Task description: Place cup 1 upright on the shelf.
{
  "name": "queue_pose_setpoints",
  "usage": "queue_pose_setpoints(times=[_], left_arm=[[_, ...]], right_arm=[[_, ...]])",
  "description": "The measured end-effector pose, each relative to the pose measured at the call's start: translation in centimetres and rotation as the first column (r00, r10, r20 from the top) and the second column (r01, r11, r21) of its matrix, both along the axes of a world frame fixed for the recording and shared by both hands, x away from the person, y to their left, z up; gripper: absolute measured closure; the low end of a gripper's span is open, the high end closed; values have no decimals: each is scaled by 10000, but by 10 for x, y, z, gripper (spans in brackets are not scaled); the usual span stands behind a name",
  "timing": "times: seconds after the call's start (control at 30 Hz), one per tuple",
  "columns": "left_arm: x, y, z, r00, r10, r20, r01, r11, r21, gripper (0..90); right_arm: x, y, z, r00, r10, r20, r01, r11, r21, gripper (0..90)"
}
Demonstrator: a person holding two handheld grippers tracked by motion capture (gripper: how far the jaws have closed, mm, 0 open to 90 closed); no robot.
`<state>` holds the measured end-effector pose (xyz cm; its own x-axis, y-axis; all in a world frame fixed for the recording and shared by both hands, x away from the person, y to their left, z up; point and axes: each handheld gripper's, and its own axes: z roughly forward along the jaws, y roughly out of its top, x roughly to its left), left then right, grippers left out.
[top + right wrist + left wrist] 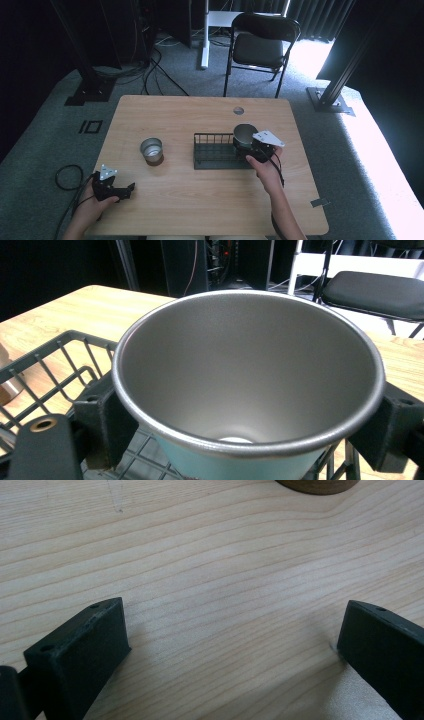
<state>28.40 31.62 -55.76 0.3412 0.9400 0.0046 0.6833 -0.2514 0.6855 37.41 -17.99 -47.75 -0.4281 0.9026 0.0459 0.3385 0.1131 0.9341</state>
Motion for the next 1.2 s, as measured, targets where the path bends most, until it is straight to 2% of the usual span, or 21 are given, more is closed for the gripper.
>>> queue_pose_setpoints(times=[0.4,0.7,1.03,1.2], left_arm=[[0,0,0,10000,5,2,-5,10000,-3,5],[0,0,0,10000,7,4,-7,10000,-7,5],[0,0,0,10000,6,5,-6,10000,-4,5],[0,0,0,10000,11,7,-11,10000,-9,5]], right_arm=[[-5,-1,-2,10000,45,-38,-45,10000,15,111],[-18,-8,-3,9999,159,51,-157,9993,-330,111],[-31,-19,-4,9997,218,106,-215,9994,-278,111],[-38,-25,-8,9995,303,81,-299,9986,-428,111]])
